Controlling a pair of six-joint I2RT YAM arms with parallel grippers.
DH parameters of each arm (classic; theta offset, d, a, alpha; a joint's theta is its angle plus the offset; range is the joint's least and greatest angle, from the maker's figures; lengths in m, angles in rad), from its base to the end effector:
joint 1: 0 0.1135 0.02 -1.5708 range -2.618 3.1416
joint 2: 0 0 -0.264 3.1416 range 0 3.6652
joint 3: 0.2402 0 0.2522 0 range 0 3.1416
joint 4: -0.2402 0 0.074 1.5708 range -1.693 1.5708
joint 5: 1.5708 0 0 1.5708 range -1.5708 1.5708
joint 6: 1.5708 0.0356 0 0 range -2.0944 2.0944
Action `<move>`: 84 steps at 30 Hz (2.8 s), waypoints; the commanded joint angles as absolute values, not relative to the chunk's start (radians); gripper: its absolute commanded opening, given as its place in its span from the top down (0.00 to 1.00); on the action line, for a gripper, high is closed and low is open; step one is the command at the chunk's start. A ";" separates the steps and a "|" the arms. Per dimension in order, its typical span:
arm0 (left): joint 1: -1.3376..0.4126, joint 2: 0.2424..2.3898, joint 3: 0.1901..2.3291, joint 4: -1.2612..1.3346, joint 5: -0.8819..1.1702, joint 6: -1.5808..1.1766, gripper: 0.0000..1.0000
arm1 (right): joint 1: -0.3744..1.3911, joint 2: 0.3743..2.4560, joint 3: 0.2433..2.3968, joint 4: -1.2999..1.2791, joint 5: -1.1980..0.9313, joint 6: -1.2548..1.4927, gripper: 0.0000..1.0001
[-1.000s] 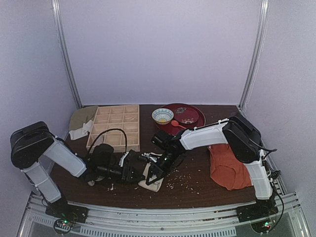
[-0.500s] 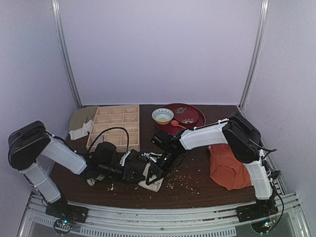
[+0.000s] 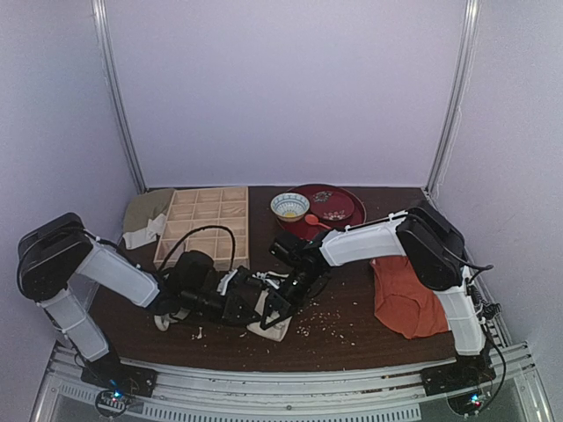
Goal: Roll the underwear
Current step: Roll the underwear at the center of the board.
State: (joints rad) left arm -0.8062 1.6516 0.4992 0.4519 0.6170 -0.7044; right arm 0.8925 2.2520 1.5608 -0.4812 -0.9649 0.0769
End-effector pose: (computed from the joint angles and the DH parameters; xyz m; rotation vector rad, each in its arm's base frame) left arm 0.1751 -0.2123 0.1108 0.5067 2.5261 -1.4035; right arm 0.2595 0.3686 0.1218 1.3000 -2.3072 -1.4681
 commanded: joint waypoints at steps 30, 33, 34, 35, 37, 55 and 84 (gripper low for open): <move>-0.824 1.654 0.600 0.243 0.577 -0.645 1.00 | 0.855 2.097 1.387 -0.294 -0.854 0.151 0.73; -0.829 1.660 0.618 0.221 0.579 -0.641 1.00 | 0.854 2.043 1.340 -0.259 -0.823 0.162 0.71; -0.829 1.662 0.624 0.214 0.579 -0.641 1.00 | 0.853 2.026 1.326 -0.247 -0.805 0.168 0.71; -0.831 1.664 0.629 0.207 0.579 -0.638 1.00 | 0.853 2.009 1.315 -0.241 -0.793 0.169 0.71; -0.832 1.667 0.637 0.197 0.582 -0.638 1.00 | 0.854 1.977 1.290 -0.230 -0.757 0.172 0.71; -0.835 1.684 0.671 0.154 0.583 -0.648 1.00 | 0.980 1.781 1.034 0.001 -0.513 0.307 0.69; -0.839 1.682 0.670 0.123 0.575 -0.657 1.00 | 1.019 1.806 0.955 0.066 -0.484 0.413 0.68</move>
State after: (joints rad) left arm -0.8333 1.6684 0.6510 0.1543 0.5831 -0.6567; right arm 0.9985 1.8160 0.9749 0.0834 -0.5358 0.4107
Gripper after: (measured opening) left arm 0.027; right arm 0.319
